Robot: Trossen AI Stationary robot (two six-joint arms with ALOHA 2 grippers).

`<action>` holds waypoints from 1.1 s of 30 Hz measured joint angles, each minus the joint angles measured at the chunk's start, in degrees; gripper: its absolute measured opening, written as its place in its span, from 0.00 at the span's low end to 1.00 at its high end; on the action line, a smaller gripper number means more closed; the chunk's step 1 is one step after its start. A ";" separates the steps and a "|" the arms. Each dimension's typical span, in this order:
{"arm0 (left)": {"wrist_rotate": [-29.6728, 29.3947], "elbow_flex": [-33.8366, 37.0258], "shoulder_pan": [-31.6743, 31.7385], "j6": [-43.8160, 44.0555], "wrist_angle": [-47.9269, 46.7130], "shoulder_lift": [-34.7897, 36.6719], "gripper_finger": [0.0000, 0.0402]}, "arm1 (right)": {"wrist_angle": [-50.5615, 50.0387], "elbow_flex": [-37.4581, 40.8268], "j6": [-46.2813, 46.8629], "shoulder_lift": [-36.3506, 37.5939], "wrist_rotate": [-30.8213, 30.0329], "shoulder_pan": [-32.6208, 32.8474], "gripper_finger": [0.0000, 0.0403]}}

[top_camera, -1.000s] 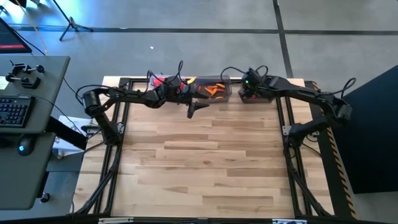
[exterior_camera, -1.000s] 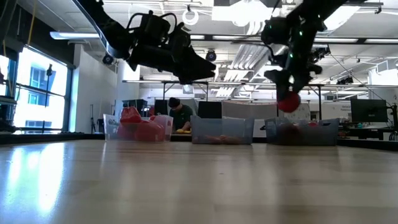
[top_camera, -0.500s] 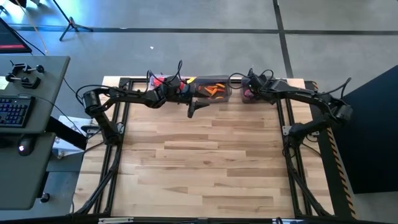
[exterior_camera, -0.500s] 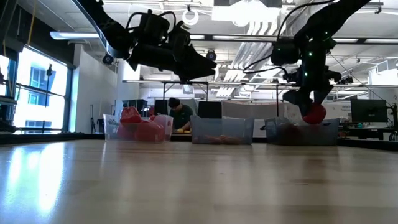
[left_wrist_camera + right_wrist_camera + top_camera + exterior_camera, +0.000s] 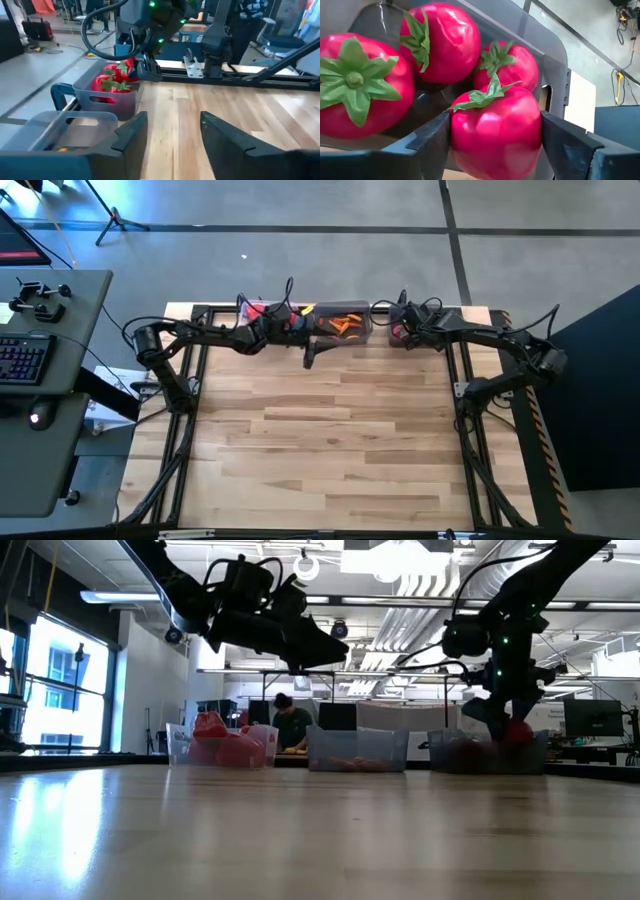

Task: Sort produce into baskets
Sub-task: Put the red tomato into the right black bin, then return to Home Position

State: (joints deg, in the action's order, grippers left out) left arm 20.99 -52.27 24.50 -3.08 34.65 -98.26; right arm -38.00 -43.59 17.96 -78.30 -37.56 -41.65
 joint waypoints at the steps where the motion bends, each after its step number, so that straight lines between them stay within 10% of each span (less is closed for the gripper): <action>1: -0.23 0.00 -0.11 -0.68 0.01 0.00 0.40 | -0.04 -0.08 -0.02 0.00 -0.02 0.00 0.67; 14: -0.45 8.42 0.33 2.62 17.22 0.04 0.08 | -0.36 -0.26 -4.52 0.00 1.87 0.55 0.70; 33: 0.44 8.44 1.22 2.88 15.38 0.02 0.37 | -5.87 -6.01 -10.89 0.00 0.55 4.38 0.74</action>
State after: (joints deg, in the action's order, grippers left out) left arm 21.43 -43.83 25.72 -0.21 50.04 -98.24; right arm -43.87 -49.60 7.07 -78.30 -37.01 -37.26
